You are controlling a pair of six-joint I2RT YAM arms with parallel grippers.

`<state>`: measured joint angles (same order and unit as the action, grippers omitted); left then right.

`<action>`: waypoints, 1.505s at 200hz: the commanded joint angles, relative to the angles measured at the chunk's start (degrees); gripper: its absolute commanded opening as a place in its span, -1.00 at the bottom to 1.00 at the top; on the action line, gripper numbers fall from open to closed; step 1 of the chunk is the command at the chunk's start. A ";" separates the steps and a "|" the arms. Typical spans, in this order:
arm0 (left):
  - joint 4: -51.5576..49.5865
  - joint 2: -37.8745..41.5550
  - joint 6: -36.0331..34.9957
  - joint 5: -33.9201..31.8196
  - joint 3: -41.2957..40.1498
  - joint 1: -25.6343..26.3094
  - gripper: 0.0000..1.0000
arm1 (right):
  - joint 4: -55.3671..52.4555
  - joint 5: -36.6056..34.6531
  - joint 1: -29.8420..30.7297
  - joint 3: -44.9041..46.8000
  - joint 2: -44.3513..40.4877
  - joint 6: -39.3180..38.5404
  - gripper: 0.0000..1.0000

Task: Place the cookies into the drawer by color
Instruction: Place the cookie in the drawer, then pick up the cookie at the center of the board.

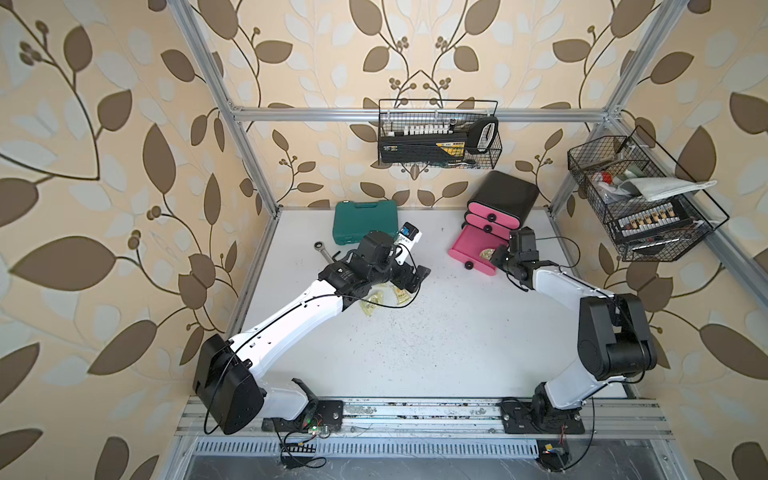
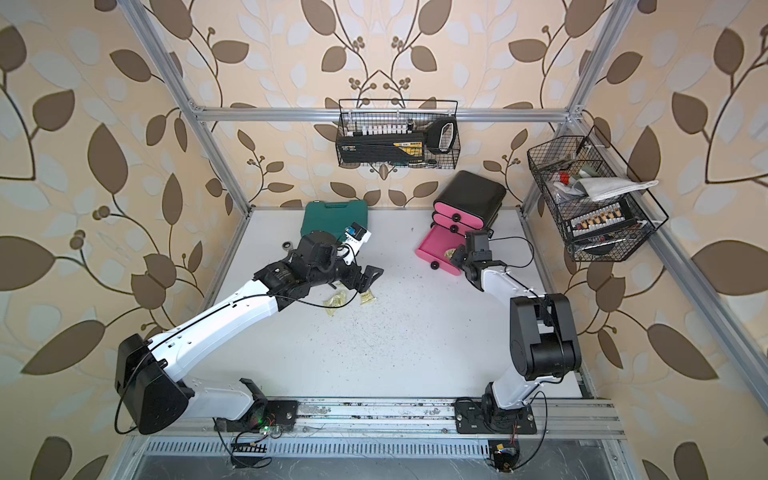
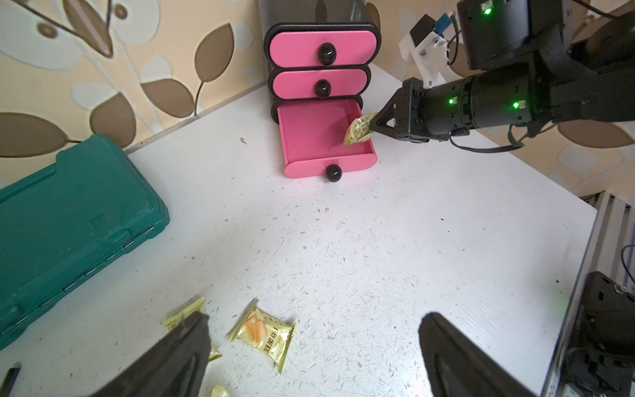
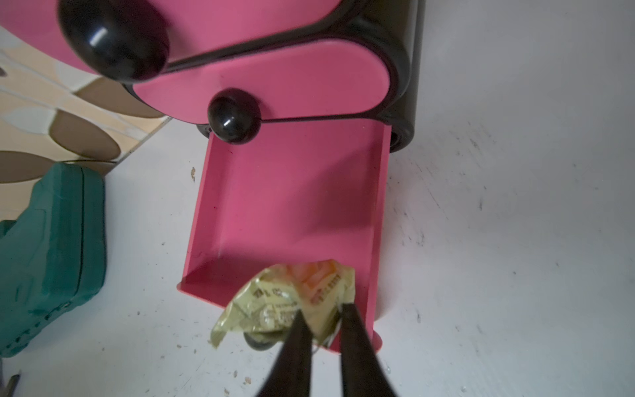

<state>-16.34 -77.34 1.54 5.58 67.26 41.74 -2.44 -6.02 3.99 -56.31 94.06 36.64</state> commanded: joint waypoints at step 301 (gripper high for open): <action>0.84 5.71 1.55 -26.99 -1.37 0.54 0.97 | -14.23 5.44 40.73 -24.69 26.37 -5.43 0.22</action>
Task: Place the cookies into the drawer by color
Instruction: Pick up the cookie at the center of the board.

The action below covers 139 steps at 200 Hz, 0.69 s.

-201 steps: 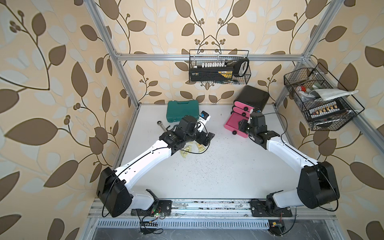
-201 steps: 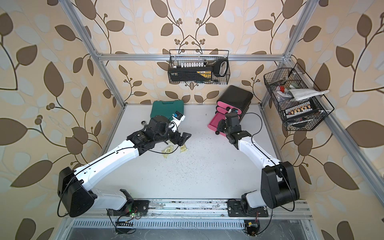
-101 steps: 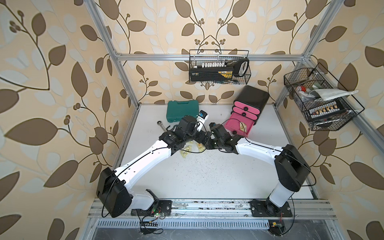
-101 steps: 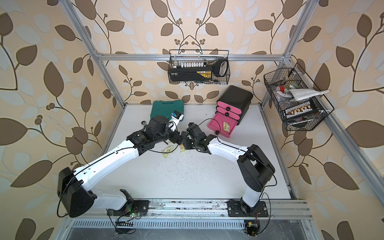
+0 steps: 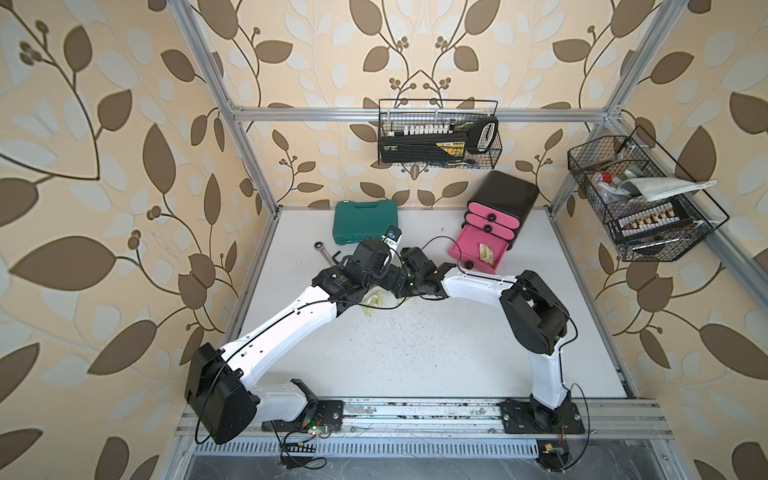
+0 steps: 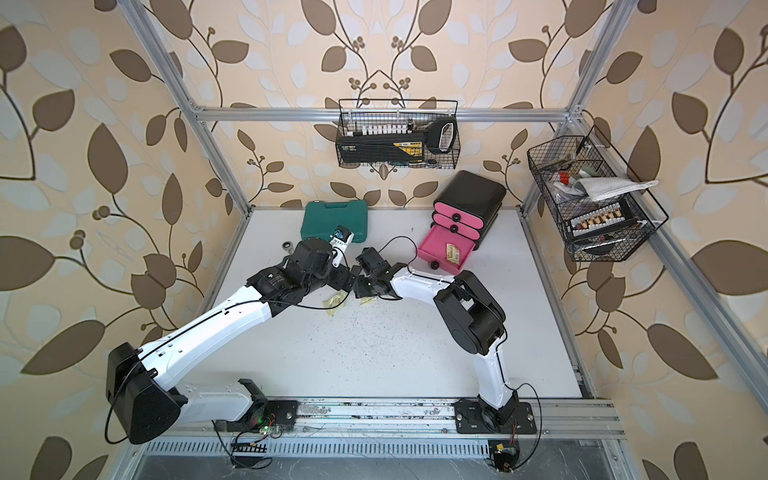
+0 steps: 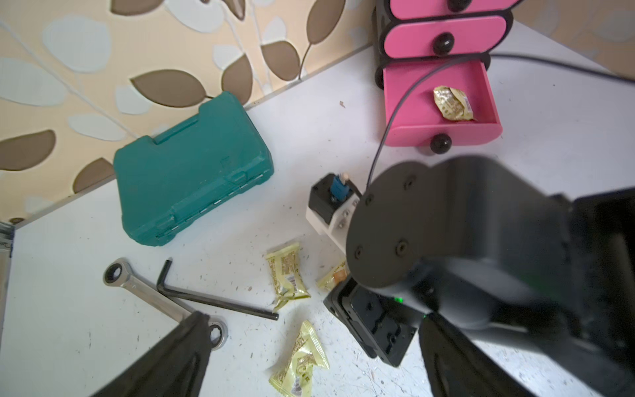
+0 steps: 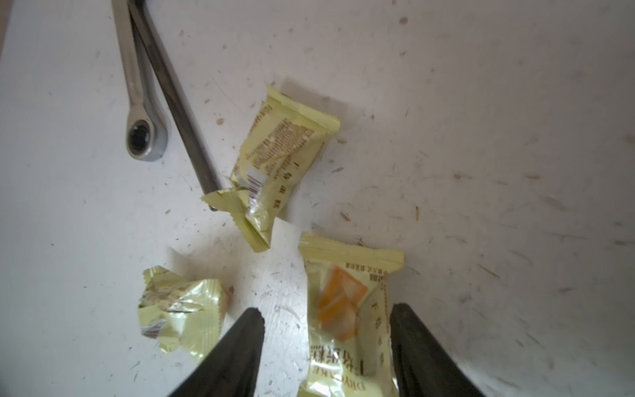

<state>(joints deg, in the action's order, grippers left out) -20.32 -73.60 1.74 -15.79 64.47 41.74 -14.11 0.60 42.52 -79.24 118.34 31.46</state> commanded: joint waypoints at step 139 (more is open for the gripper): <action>5.05 2.17 2.48 -7.99 1.17 0.54 0.97 | -12.88 -18.84 4.07 -1.67 3.75 -3.43 -0.42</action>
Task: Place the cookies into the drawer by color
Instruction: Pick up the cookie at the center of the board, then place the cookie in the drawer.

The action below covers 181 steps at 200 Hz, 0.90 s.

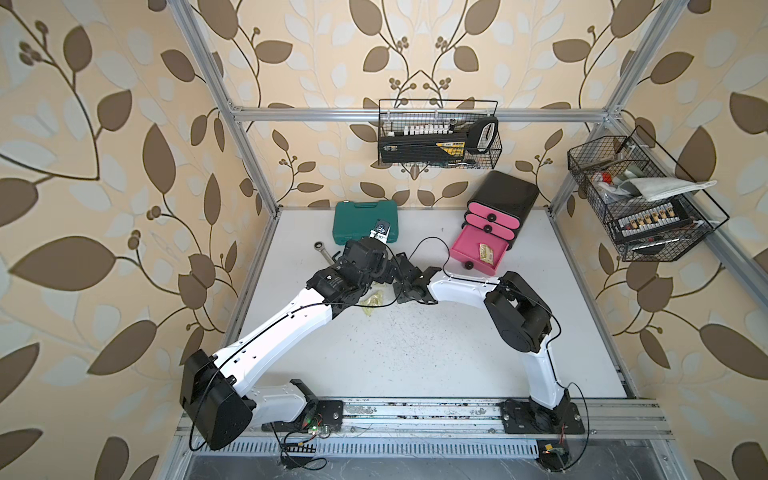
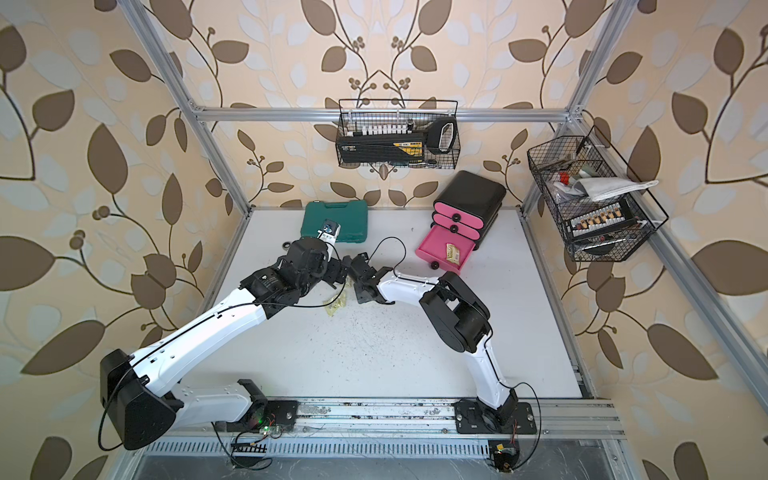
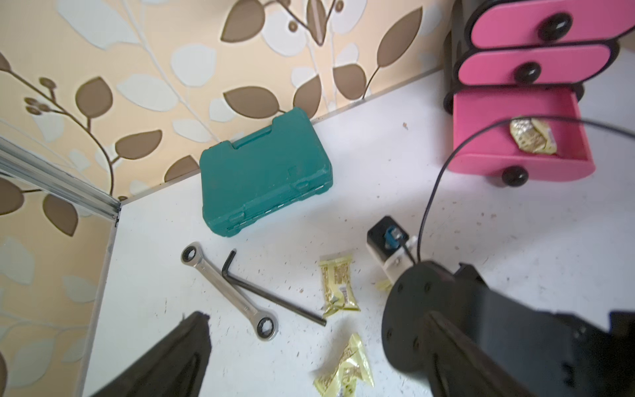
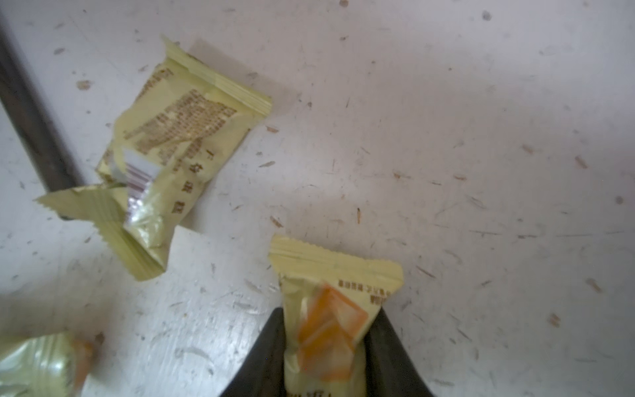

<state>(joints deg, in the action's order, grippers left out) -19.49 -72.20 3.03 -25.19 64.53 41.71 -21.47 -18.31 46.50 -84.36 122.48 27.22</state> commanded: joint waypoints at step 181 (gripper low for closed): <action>5.54 0.45 -1.09 8.22 0.68 0.56 0.97 | -0.44 8.37 -34.24 1.22 -14.07 -3.18 -0.49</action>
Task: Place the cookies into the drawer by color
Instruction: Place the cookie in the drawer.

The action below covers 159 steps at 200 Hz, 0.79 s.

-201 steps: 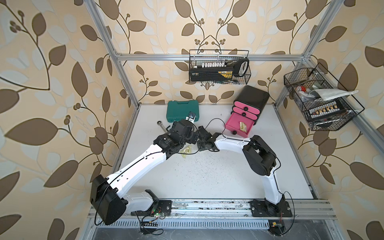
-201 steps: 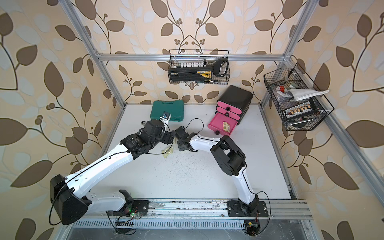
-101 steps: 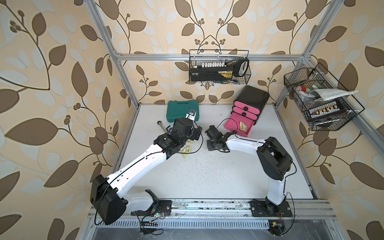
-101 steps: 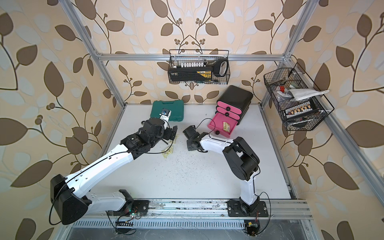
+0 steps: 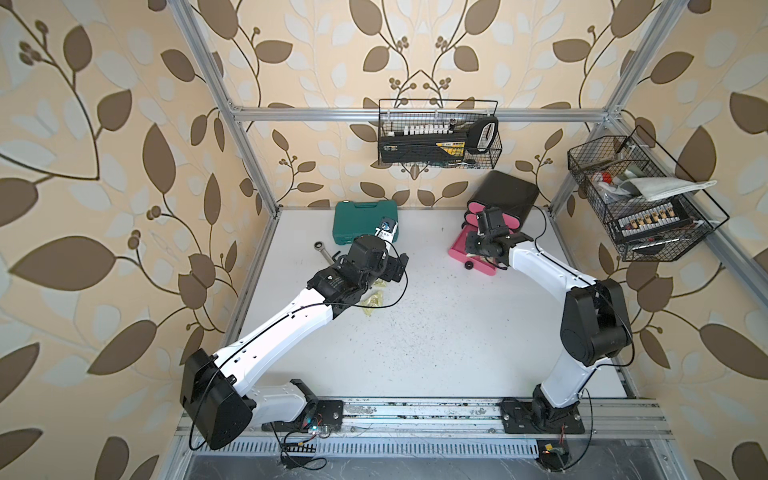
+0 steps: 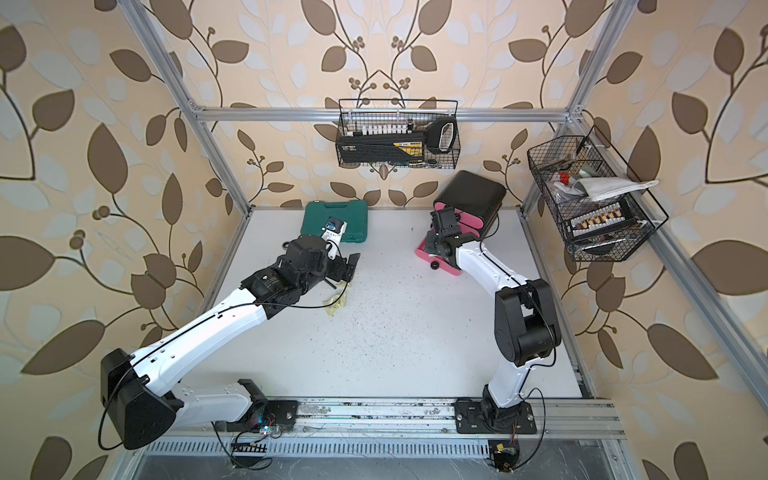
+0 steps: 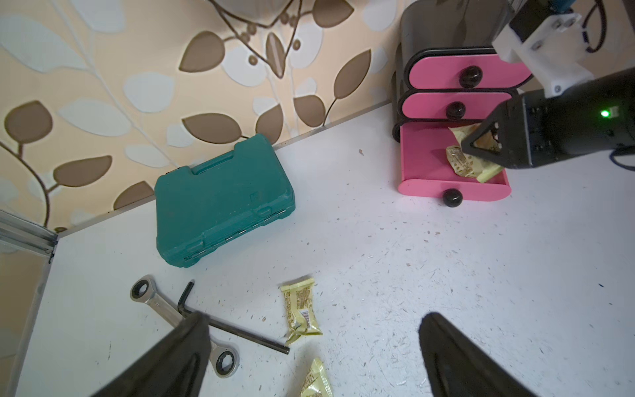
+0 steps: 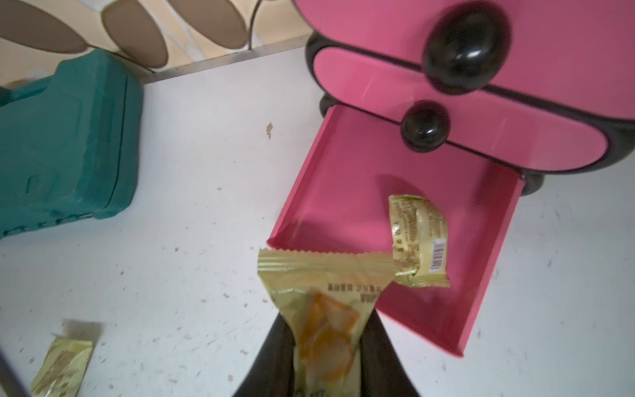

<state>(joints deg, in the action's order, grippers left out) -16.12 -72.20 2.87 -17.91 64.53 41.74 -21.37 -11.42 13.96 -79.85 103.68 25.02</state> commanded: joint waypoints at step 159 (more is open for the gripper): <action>2.78 -0.61 -1.77 1.18 0.42 0.54 0.97 | 2.50 0.80 -5.34 -4.48 13.80 4.32 -0.16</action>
<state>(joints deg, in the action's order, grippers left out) -15.70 -72.77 1.76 -17.54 64.53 41.74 -18.83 -10.04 9.58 -87.05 119.77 27.22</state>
